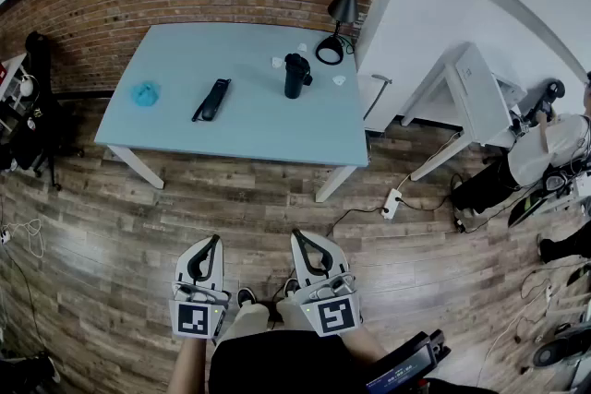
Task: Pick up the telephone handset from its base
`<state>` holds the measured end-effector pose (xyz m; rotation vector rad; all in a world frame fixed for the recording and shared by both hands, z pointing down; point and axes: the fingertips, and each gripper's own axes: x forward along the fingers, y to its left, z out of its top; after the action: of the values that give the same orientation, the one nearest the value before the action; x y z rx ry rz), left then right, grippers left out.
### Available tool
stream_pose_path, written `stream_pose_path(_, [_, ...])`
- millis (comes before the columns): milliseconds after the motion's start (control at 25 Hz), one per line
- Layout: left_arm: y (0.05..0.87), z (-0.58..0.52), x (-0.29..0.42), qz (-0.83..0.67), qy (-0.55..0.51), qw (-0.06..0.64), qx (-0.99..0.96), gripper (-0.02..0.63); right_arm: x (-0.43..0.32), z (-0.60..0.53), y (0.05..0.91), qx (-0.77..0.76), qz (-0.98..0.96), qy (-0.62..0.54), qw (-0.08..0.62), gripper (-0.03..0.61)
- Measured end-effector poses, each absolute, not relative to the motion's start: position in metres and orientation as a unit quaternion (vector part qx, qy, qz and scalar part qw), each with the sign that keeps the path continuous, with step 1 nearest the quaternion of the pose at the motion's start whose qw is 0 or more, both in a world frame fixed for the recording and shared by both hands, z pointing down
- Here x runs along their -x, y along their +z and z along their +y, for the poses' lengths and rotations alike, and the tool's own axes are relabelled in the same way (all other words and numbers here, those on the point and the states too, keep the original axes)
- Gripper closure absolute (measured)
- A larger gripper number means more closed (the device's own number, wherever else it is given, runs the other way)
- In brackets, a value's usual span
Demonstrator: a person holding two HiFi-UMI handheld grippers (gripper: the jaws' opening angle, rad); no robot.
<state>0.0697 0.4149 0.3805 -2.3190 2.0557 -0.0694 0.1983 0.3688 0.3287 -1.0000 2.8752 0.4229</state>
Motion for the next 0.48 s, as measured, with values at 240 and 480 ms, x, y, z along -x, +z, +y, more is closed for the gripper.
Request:
stream_pose_path(240, [0.379,0.407,-0.087,0.665,-0.037,0.023,0.746,0.586,-0.211,0.369,0.357,0.302,0.951,0.072,-0.002,0.571])
stream_pose_path(480, [0.387,0.392,-0.098,0.666,-0.066,0.019,0.743,0.586,-0.220,0.354,0.370,0.299,0.953,0.040,-0.011,0.571])
